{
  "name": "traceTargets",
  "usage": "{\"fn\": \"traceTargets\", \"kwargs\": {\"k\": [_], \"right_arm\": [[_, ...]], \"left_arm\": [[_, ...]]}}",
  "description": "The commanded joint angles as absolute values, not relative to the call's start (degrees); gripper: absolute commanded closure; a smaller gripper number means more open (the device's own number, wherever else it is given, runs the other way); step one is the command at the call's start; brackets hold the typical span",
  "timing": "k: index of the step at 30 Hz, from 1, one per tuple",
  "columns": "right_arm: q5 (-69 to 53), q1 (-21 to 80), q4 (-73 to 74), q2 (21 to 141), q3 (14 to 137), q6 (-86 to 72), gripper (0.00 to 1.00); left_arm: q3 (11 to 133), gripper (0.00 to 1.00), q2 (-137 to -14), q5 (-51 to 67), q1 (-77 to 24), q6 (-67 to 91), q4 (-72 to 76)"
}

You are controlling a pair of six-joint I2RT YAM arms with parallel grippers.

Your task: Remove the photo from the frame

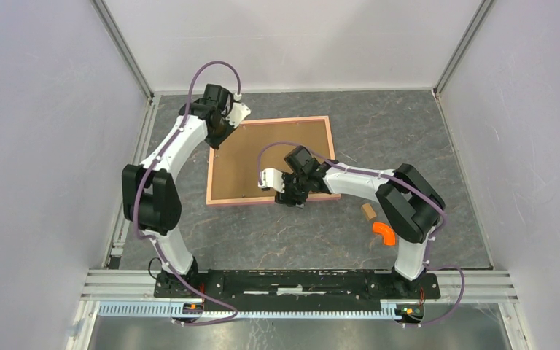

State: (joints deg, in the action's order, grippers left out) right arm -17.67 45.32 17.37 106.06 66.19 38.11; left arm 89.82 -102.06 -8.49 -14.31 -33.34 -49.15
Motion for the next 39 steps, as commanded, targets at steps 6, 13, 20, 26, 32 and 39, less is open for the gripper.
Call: {"fn": "traceTargets", "kwargs": {"k": [6,13,20,26,32,39], "right_arm": [[-18.3,45.3,17.1,107.6,66.5,39.1,0.59],[-18.4,45.3,17.9,107.9,66.9,39.2,0.73],[-18.9,45.3,19.1,108.6,67.6,39.6,0.82],[-18.9,45.4,19.4,108.9,67.8,39.6,0.84],[-18.7,45.4,19.5,109.0,67.9,39.6,0.9],[-18.6,45.4,19.8,109.3,68.3,39.5,0.97]], "left_arm": [[91.3,0.98,-104.3,-8.0,-13.9,-36.7,-44.8],[91.2,0.98,-106.6,-8.3,-13.9,-36.8,-44.6],[88.8,0.98,-107.7,-10.1,-13.9,-37.3,-42.0],[86.9,0.98,-108.2,-12.1,-13.8,-37.9,-40.1],[86.1,0.98,-109.1,-12.4,-13.7,-38.0,-39.8],[84.2,0.98,-108.7,-12.4,-13.7,-38.1,-40.4]]}}
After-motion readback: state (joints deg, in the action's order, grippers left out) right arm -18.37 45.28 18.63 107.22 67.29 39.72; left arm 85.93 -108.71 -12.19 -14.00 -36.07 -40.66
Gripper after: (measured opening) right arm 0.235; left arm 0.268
